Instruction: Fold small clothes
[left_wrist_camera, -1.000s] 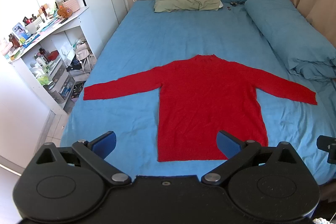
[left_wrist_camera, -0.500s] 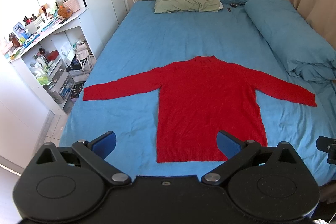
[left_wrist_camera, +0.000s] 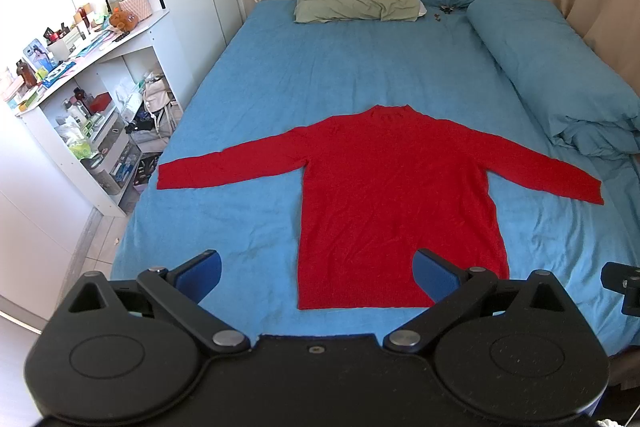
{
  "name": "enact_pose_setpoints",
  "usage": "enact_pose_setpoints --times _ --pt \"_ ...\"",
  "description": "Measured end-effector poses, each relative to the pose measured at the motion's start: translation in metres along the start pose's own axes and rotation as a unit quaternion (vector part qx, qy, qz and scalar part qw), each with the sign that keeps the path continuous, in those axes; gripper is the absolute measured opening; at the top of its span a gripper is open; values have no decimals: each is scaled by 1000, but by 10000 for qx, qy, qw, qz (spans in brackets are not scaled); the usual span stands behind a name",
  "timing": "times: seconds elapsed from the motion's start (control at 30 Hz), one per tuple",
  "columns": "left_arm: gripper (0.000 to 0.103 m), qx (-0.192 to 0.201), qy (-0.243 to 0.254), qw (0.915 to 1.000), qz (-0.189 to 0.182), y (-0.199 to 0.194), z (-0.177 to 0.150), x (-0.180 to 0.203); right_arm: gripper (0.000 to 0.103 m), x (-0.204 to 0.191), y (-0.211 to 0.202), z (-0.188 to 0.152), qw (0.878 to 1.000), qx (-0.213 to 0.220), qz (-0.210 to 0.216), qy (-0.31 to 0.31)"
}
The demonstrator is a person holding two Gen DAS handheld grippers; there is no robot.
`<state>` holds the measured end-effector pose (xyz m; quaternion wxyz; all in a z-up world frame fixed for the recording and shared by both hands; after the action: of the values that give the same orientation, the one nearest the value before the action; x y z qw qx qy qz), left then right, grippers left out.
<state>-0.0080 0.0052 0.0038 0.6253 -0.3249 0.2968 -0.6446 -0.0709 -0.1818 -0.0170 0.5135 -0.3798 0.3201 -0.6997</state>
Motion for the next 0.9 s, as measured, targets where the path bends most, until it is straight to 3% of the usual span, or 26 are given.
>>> enact_pose_setpoints --times 0.43,0.6,0.73,0.9 --pt "103 -31 -43 10000 37 4 5 -5 103 -1 3 4 10000 -18 43 6" --pt "103 118 85 9998 -98 2 26 4 103 5 2 13 9999 -5 106 130" --pt "103 191 210 9988 -399 12 49 26 103 26 7 25 9992 58 -22 387" --pt "103 174 263 9976 -613 41 75 79 103 79 31 44 9951 100 -244 951"
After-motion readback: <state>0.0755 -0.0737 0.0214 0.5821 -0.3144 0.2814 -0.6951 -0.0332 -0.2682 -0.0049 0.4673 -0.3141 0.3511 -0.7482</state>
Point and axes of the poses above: each gripper's, at about its wrist camera, not at the fingertips, and y roughly the way its jaws point, x to its right, z to its top, the point moved 1 cm from there along y, roughly the way its jaws point, and after that the axes turned 15 degrees about -y, right-handed, at the moved point
